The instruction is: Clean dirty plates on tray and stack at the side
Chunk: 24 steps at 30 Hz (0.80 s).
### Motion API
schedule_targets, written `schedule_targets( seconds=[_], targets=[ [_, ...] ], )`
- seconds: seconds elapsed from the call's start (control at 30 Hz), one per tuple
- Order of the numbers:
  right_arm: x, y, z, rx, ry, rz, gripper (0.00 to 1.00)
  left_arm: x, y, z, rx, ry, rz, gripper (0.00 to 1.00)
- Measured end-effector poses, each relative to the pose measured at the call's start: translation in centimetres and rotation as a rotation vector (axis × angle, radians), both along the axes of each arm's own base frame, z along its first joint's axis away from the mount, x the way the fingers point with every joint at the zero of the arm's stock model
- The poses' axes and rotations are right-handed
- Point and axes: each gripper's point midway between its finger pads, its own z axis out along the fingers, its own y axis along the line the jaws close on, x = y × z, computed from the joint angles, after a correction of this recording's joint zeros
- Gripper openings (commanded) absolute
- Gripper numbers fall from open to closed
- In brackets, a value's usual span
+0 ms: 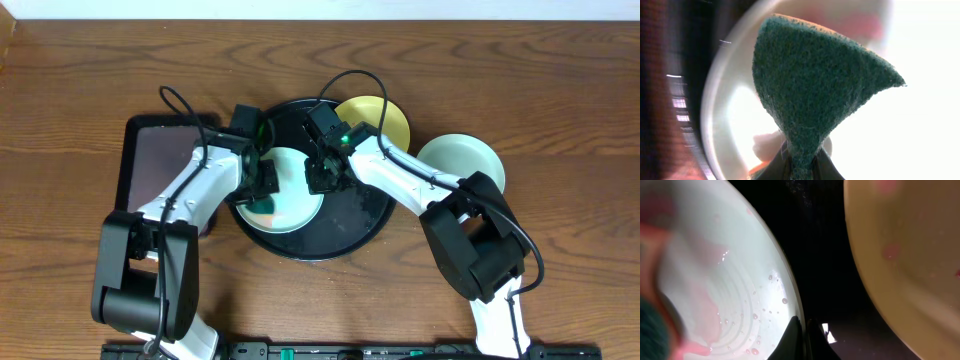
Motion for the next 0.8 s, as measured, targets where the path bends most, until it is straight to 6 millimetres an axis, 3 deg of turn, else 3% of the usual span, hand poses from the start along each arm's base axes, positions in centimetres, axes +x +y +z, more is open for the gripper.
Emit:
schedule_targets(
  seconds=[0.2,0.47,0.63,0.8],
  targets=[
    [0.0,0.0,0.0,-0.002,0.001,0.000,0.01,-0.4,-1.8,-0.2,-0.067,-0.002,-0.101,0.08],
    [0.0,0.0,0.0,-0.002,0.002,0.000,0.01,4.7,-2.2,1.0,-0.056,-0.222,-0.119,0.07],
    [0.0,0.0,0.0,-0.002,0.002,0.000,0.01,6.3,-0.7,2.3,0.034,-0.269,-0.063,0.08],
    [0.0,0.0,0.0,-0.002,0.002,0.000,0.01,5.1,1.8,1.9,0.160,-0.216,0.007,0.07]
  ],
)
